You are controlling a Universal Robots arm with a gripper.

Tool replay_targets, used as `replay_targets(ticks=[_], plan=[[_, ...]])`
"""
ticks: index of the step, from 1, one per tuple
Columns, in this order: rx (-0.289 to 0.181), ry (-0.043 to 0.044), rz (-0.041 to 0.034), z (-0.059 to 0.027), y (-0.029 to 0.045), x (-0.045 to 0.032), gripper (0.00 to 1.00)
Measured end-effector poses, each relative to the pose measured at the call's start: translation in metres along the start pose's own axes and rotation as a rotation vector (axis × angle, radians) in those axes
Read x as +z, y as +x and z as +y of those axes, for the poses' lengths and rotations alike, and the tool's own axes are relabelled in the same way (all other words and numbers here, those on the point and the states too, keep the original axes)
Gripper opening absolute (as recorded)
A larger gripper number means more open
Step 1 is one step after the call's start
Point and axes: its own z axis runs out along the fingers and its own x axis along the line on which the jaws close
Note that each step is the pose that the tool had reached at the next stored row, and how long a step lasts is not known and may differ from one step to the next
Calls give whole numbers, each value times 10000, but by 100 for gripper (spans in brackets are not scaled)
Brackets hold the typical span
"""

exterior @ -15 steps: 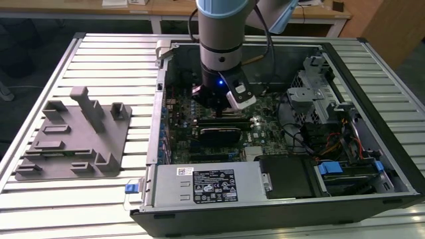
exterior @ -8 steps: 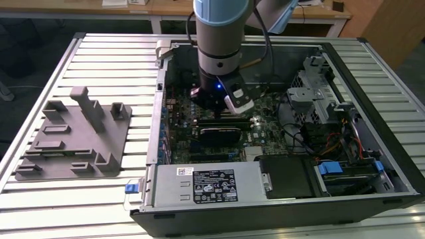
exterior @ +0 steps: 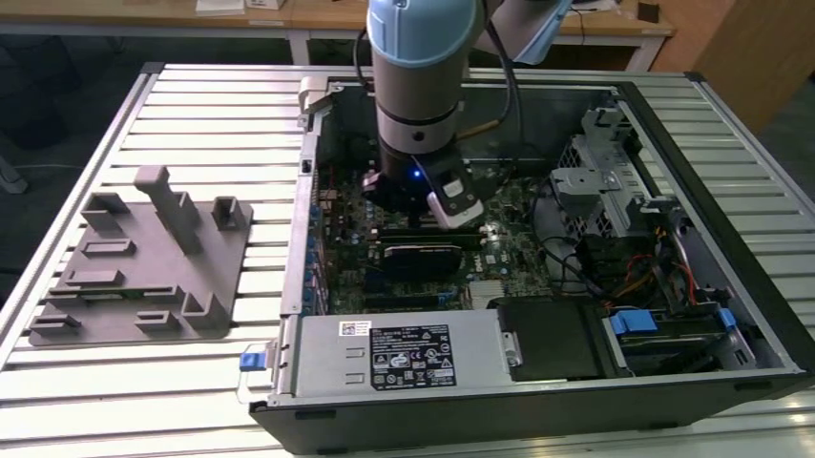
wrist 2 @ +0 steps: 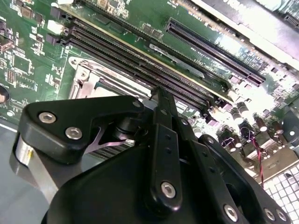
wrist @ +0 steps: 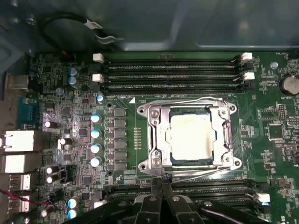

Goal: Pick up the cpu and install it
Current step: 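Install the second cpu locking lever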

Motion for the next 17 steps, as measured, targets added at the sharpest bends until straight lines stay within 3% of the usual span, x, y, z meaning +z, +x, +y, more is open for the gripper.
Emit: replay_targets(ticks=[3, 8, 14, 17], plan=[[8, -220, 11, -24, 9, 12, 11], [16, -368, 17, -53, 31, 47, 11], [35, -732, 34, -62, 74, 76, 11], [40, -831, 37, -64, 85, 94, 11]])
